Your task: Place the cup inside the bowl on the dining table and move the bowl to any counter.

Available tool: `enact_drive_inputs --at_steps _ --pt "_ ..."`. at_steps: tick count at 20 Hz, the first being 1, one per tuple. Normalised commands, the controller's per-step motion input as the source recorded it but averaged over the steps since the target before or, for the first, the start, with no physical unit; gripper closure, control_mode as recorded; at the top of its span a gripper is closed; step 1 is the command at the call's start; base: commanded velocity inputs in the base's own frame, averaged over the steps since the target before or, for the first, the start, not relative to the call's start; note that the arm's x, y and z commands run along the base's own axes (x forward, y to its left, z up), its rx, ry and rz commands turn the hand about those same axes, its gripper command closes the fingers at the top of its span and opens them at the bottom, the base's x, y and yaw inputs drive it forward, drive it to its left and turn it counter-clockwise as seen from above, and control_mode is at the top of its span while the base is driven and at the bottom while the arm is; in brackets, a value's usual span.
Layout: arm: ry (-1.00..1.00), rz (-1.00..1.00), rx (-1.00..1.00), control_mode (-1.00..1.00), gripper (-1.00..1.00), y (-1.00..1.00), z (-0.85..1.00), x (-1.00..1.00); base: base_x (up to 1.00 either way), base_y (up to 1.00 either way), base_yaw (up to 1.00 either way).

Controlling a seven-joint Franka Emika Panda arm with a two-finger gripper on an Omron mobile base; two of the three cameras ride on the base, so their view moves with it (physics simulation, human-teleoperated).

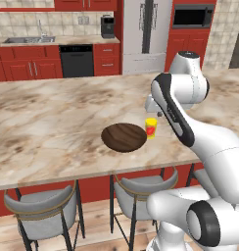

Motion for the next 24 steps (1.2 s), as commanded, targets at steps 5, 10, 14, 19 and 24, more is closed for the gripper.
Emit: enact_drive_inputs --at_steps 5,10,14,19,24 --pt "0.0 0.0 0.0 -1.0 -1.0 0.0 0.0 0.01 0.0 0.0 0.0" --pt "0.0 0.0 0.0 -1.0 -1.0 -0.11 0.0 0.0 0.0 0.0 0.0" --pt "0.0 0.0 0.0 -1.0 -1.0 -0.31 0.0 0.0 0.0 0.0 0.0" --pt "0.0 -0.01 0.0 -1.0 -1.0 -0.37 0.0 0.0 0.0 0.0 0.0" --pt "0.0 0.0 0.0 -1.0 -1.0 -0.27 0.0 0.0 0.0 0.0 0.0"
